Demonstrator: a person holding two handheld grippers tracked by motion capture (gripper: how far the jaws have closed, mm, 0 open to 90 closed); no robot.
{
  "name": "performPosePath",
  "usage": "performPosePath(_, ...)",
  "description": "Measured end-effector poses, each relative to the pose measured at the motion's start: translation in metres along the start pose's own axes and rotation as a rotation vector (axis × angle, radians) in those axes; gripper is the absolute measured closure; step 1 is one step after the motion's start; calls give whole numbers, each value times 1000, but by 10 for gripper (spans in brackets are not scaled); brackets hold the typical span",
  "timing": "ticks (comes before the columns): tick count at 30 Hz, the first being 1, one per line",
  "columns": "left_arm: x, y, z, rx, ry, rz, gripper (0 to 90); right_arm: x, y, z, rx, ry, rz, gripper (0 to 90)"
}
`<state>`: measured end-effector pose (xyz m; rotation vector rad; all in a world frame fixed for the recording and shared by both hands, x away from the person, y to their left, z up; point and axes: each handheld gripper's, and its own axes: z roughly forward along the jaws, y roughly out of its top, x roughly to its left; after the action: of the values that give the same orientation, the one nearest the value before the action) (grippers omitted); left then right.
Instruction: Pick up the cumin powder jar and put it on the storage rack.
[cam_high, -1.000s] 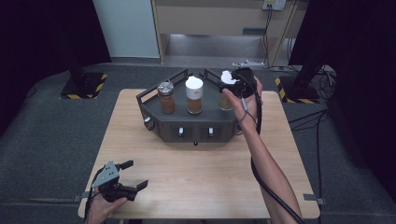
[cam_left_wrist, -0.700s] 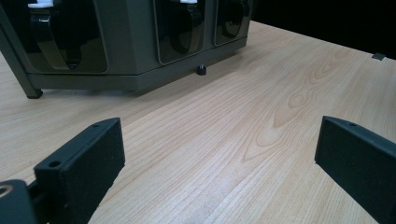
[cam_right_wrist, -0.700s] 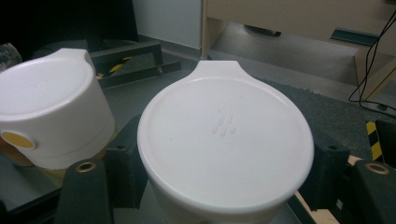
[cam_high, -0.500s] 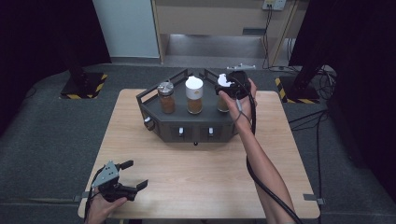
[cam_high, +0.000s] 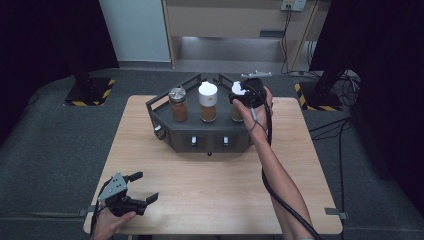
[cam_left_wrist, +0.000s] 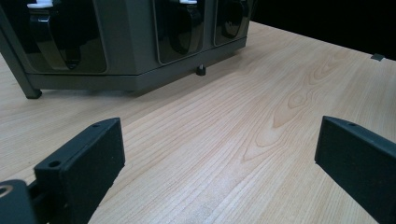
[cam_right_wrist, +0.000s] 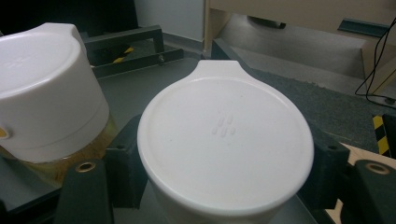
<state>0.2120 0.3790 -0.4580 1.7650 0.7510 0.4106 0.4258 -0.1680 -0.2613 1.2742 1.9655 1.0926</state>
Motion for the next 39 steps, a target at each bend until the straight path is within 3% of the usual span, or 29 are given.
performPosePath(14,0,0,0,2,-1,1,6,-7,-4,0,-11,17,20,290)
performPosePath(18,0,0,0,2,-1,1,6,-9,-5,0,-15,30,26,159)
performPosePath(21,0,0,0,2,-2,3,6,-8,-8,-6,-52,19,11,117)
performPosePath(27,-1,0,1,2,-3,3,6,-15,-4,-19,-69,56,18,97)
performPosePath(39,-1,1,1,5,-3,5,6,-16,5,-47,-117,95,-44,66)
